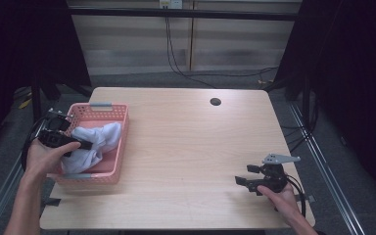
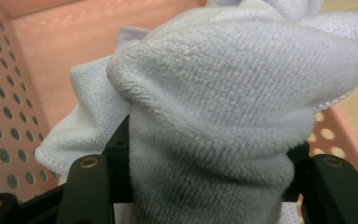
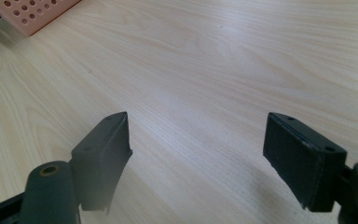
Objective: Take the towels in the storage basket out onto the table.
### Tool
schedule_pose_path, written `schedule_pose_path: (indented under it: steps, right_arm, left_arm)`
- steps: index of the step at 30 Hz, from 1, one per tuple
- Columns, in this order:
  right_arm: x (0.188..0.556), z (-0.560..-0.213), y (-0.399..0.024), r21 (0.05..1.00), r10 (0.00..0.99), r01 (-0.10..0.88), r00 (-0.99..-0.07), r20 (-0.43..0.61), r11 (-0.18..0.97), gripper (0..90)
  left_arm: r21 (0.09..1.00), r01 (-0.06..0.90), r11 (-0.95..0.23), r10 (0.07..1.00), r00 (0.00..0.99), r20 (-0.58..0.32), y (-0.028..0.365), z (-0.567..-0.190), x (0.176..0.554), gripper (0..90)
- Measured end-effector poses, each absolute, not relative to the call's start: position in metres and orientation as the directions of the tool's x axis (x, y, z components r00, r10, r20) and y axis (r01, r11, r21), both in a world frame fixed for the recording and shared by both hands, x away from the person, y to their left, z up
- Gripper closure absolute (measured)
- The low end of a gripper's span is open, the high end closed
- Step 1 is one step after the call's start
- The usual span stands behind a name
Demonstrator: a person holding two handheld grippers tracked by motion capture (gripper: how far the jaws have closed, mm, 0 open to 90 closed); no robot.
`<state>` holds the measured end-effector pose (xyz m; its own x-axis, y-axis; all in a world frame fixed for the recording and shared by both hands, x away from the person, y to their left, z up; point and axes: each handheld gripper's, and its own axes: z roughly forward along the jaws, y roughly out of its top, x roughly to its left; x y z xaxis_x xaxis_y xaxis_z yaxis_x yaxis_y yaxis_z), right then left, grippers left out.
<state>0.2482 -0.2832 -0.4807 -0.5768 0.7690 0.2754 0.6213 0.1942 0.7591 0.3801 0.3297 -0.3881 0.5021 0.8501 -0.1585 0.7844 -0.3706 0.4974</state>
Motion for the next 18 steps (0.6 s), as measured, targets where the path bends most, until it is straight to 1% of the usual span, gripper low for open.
schedule_pose_path:
  steps: [6,7,10,14,18]
  right_arm:
    - [0.248,-0.481,-0.283,0.760,0.767,0.620,-0.580,0.276,0.196,22.2]
    - [0.248,-0.481,-0.283,0.759,0.767,0.621,-0.579,0.276,0.196,22.2]
    - [0.248,-0.481,-0.283,0.760,0.767,0.620,-0.579,0.276,0.195,22.2]
    - [0.248,-0.481,-0.283,0.759,0.766,0.620,-0.581,0.275,0.198,22.2]
    - [0.248,-0.481,-0.283,0.759,0.765,0.621,-0.582,0.276,0.198,22.2]
  left_arm:
    - [0.506,0.777,-0.374,0.846,0.510,-0.158,0.329,-0.375,0.379,40.8]
    - [0.512,0.776,-0.369,0.852,0.502,-0.146,0.330,-0.372,0.379,40.8]
    - [0.517,0.777,-0.359,0.853,0.498,-0.155,0.332,-0.367,0.378,40.9]
    - [0.503,0.774,-0.385,0.849,0.511,-0.137,0.332,-0.359,0.379,40.9]
    - [0.503,0.778,-0.377,0.853,0.503,-0.138,0.331,-0.349,0.382,40.9]
